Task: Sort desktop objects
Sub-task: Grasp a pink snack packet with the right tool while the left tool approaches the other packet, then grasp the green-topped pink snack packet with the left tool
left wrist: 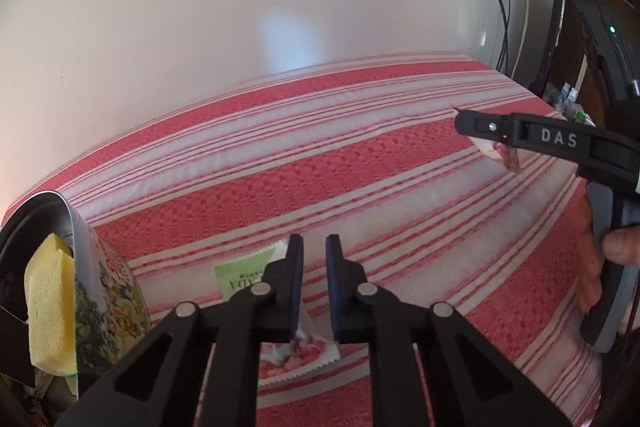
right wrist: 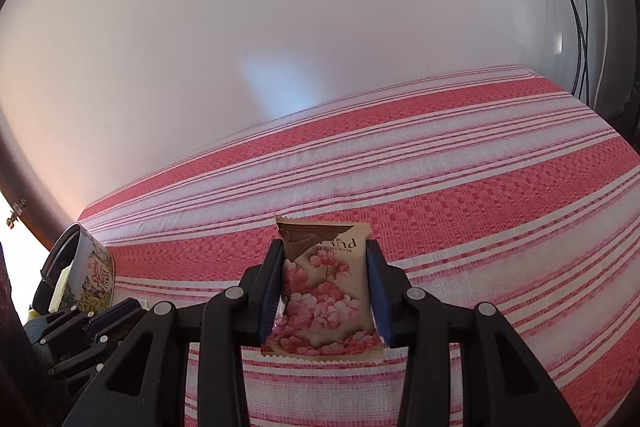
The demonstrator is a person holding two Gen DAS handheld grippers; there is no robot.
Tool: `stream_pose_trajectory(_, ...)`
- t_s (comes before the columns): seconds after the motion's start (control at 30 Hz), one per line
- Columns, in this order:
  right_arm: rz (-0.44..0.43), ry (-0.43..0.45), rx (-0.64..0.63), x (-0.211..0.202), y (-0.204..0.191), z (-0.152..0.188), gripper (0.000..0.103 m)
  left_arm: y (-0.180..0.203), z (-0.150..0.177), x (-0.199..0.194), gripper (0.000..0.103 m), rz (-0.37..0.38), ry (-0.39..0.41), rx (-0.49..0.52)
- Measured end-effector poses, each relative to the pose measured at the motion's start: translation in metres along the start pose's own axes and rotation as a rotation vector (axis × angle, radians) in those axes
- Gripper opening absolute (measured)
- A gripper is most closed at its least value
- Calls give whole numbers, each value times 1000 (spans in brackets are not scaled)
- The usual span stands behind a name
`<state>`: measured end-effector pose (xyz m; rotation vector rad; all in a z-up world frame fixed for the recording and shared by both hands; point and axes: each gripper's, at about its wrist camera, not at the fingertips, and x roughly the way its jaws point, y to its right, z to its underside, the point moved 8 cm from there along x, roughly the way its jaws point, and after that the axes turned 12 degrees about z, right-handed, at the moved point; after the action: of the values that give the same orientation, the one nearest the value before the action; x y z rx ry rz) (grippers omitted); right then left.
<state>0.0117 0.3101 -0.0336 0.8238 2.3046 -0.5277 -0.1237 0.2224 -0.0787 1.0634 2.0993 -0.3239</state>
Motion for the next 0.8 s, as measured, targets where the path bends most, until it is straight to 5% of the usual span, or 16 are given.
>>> stream_pose_trajectory(0.1,2,-7,-14,1,1,2,42,-3,0,-5,17,-15,-1,-11)
stream_pose_trajectory(0.17,3,-8,-23,1,0,3,42,-11,-5,-13,60,-47,20,-39)
stream_pose_trajectory(0.23,3,-4,-29,0,-3,3,42,-19,-7,-21,85,-94,50,-63)
stream_pose_trajectory(0.27,2,-2,-30,-1,-2,3,42,-22,-8,-23,86,-123,55,-68)
stream_pose_trajectory(0.47,0,-2,-20,0,-5,4,42,-33,5,5,86,-266,-101,-60)
stream_pose_trajectory(0.67,-5,-12,-17,0,-5,5,42,-26,3,21,82,-327,-120,23)
stream_pose_trajectory(0.7,-6,-10,-18,0,-5,5,42,-24,3,22,77,-331,-121,55)
stream_pose_trajectory(0.73,-6,-8,-18,-1,-5,5,42,-18,2,27,47,-306,-138,88)
stream_pose_trajectory(0.77,-6,-7,-17,-2,-4,4,42,-12,1,30,33,-259,-145,85)
stream_pose_trajectory(0.8,-6,-6,-16,-2,-4,4,42,-10,0,32,32,-271,-156,96)
